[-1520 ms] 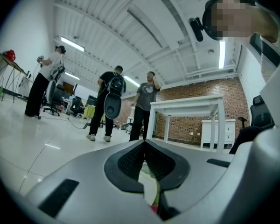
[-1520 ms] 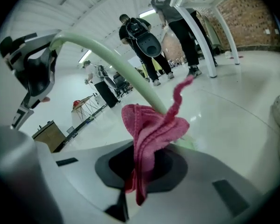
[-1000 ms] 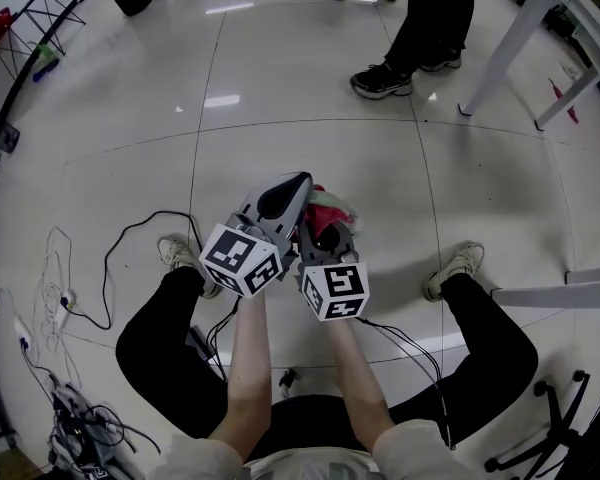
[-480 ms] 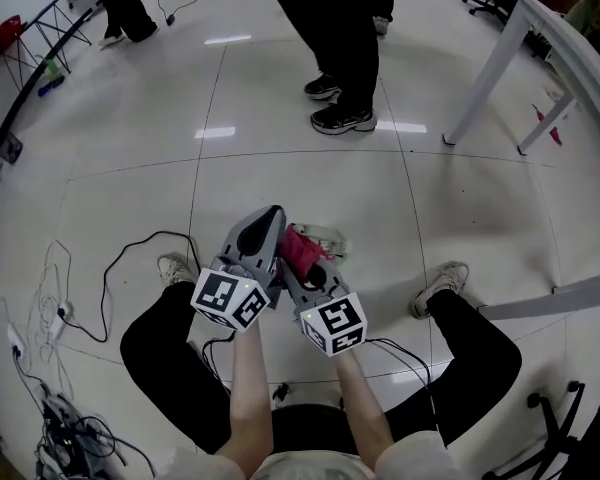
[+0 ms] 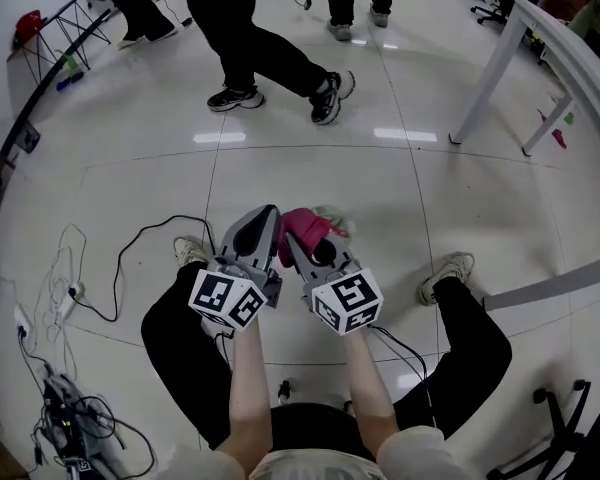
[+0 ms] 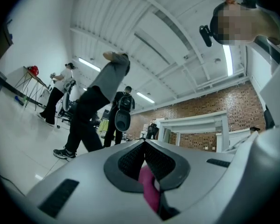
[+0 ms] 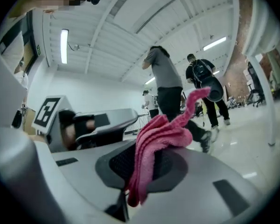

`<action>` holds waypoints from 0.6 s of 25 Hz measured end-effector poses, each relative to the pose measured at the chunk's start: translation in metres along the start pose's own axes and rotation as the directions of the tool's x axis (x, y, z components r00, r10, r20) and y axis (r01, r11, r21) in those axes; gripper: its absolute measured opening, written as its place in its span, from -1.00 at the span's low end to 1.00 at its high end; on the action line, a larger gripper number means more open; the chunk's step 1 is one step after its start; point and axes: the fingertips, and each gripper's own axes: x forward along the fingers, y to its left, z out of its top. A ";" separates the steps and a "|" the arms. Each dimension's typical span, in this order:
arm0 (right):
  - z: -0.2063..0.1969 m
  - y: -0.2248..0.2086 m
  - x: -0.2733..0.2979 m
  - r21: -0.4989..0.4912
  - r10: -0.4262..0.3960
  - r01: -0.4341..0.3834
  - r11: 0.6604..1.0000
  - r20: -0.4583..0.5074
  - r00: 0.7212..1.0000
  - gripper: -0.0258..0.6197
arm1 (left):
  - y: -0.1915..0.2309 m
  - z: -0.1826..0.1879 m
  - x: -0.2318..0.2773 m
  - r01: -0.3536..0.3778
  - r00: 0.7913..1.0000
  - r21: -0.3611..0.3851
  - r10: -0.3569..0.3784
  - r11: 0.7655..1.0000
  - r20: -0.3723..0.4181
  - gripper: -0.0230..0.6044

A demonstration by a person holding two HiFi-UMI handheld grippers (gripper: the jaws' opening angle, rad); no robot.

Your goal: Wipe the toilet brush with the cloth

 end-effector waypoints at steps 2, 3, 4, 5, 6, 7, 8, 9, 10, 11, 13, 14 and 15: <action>0.031 0.002 0.001 -0.025 0.015 -0.013 1.000 0.078 0.997 -0.82 | -0.003 0.003 -0.008 0.009 1.000 0.004 -0.009 1.000 0.000 -0.91; 0.047 0.005 0.000 -0.011 0.043 -0.042 0.999 0.129 0.991 -0.82 | -0.005 0.005 -0.012 0.009 1.000 0.002 -0.009 1.000 0.003 -0.91; 0.063 0.007 -0.001 0.014 0.065 -0.068 0.998 0.170 0.983 -0.83 | -0.007 0.008 -0.015 0.005 1.000 0.001 -0.005 1.000 0.009 -0.91; 0.076 0.007 -0.002 0.026 0.062 -0.068 0.997 0.188 0.980 -0.82 | -0.010 0.012 -0.019 -0.003 1.000 0.002 0.003 1.000 0.018 -0.91; 0.086 0.005 -0.004 0.010 0.030 -0.033 0.999 0.182 0.983 -0.82 | -0.013 0.018 -0.024 -0.011 1.000 0.004 0.011 1.000 0.028 -0.91; 0.094 0.002 -0.007 -0.032 -0.018 0.024 0.999 0.164 0.986 -0.82 | -0.016 0.024 -0.029 -0.018 0.999 0.008 0.018 1.000 0.039 -0.91; 0.099 -0.001 -0.013 -0.081 -0.069 0.081 0.993 0.149 0.986 -0.82 | -0.020 0.030 -0.034 -0.022 0.999 0.017 0.021 1.000 0.049 -0.91; 0.102 -0.002 -0.021 -0.116 -0.107 0.124 0.985 0.143 0.984 -0.82 | -0.023 0.036 -0.039 -0.025 0.998 0.029 0.024 0.999 0.056 -0.91; 0.102 -0.003 -0.029 -0.126 -0.130 0.148 0.981 0.141 0.981 -0.82 | -0.026 0.040 -0.044 -0.029 0.998 0.042 0.027 0.999 0.060 -0.91; 0.098 -0.003 -0.039 -0.116 -0.144 0.160 0.980 0.140 0.980 -0.83 | -0.029 0.042 -0.050 -0.034 0.998 0.053 0.030 0.998 0.062 -0.91; 0.084 -0.005 -0.061 -0.072 -0.193 0.204 0.976 0.130 0.972 -0.82 | -0.034 0.042 -0.064 -0.041 0.998 0.065 0.038 0.997 0.059 -0.91; 0.074 -0.006 -0.076 -0.048 -0.236 0.243 0.969 0.125 0.964 -0.82 | -0.037 0.040 -0.073 -0.043 0.998 0.068 0.040 0.997 0.054 -0.91; 0.064 -0.007 -0.093 -0.025 -0.279 0.284 0.959 0.120 0.953 -0.82 | -0.042 0.037 -0.083 -0.044 0.998 0.069 0.041 0.997 0.049 -0.91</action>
